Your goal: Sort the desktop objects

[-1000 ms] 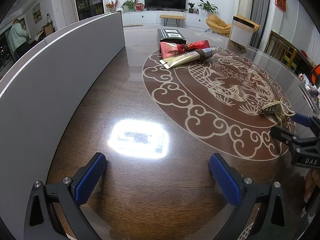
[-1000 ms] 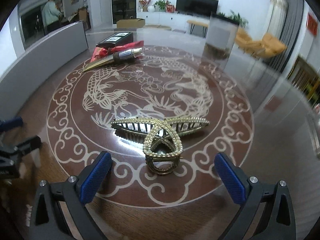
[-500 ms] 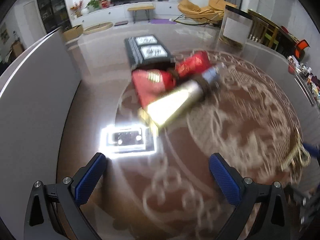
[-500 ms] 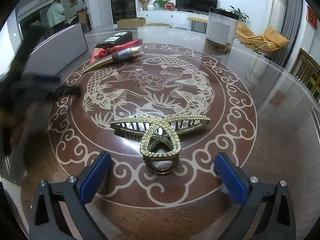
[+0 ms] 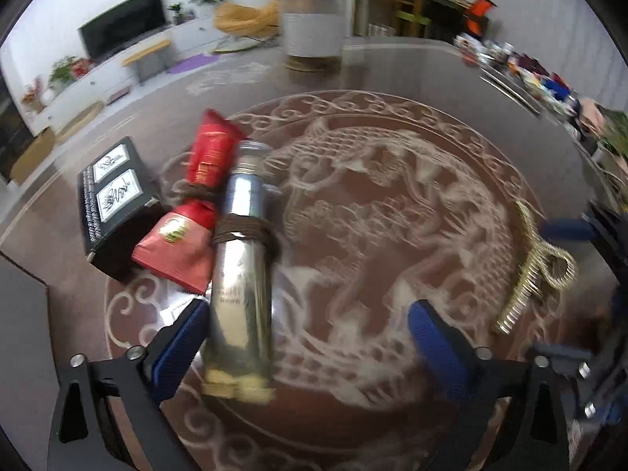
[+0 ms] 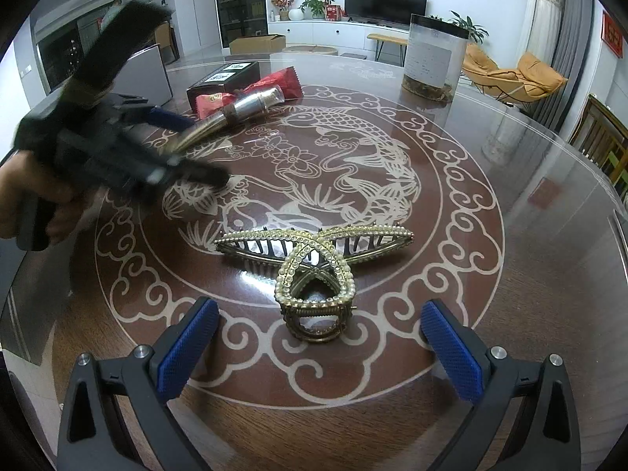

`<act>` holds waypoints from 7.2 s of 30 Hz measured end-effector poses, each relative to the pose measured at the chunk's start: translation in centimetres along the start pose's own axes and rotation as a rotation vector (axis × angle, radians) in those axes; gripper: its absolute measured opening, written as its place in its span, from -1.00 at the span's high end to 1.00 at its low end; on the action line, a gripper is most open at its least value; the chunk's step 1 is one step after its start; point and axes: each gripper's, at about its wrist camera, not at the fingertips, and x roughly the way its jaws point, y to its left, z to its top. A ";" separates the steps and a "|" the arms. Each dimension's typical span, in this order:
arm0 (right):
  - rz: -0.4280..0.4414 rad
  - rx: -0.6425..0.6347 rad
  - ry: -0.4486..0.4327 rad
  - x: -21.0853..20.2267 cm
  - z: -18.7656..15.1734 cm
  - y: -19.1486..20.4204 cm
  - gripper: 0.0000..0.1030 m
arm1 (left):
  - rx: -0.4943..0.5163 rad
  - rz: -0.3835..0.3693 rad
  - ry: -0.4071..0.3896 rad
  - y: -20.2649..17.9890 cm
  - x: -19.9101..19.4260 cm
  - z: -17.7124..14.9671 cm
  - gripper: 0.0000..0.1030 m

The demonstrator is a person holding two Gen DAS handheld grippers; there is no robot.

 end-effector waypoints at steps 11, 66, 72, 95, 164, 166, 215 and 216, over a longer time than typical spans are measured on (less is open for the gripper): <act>0.000 0.000 0.000 0.0 0.0 0.0 -1.00 | -0.242 0.142 -0.072 2.0 0.8 2.8 0.42; 0.001 -0.001 0.000 0.0 -0.1 0.0 -1.00 | -0.632 0.402 -0.083 -0.5 -7.4 -13.8 -1.00; 0.001 -0.001 0.000 0.0 -0.1 0.0 -1.00 | -0.632 0.402 -0.083 -0.5 -7.4 -13.8 -1.00; 0.001 -0.001 0.000 0.0 -0.1 0.0 -1.00 | -0.687 0.437 -0.076 -1.1 -7.3 -13.8 -1.00; 0.002 -0.001 0.000 -0.1 -0.1 0.1 -1.00 | -0.672 0.234 0.143 0.6 -6.8 -10.5 -1.00; 0.002 -0.001 0.000 -0.1 -0.1 0.1 -1.00 | -0.672 0.231 0.160 0.5 -6.2 -10.7 -1.00; 0.466 -0.333 -0.223 -14.1 11.7 18.0 0.38 | -0.835 0.322 -0.252 8.6 -29.6 -19.4 0.50; 0.493 -0.359 -0.226 -14.3 12.1 20.1 0.38 | -0.863 0.347 -0.239 9.8 -30.2 -20.9 0.50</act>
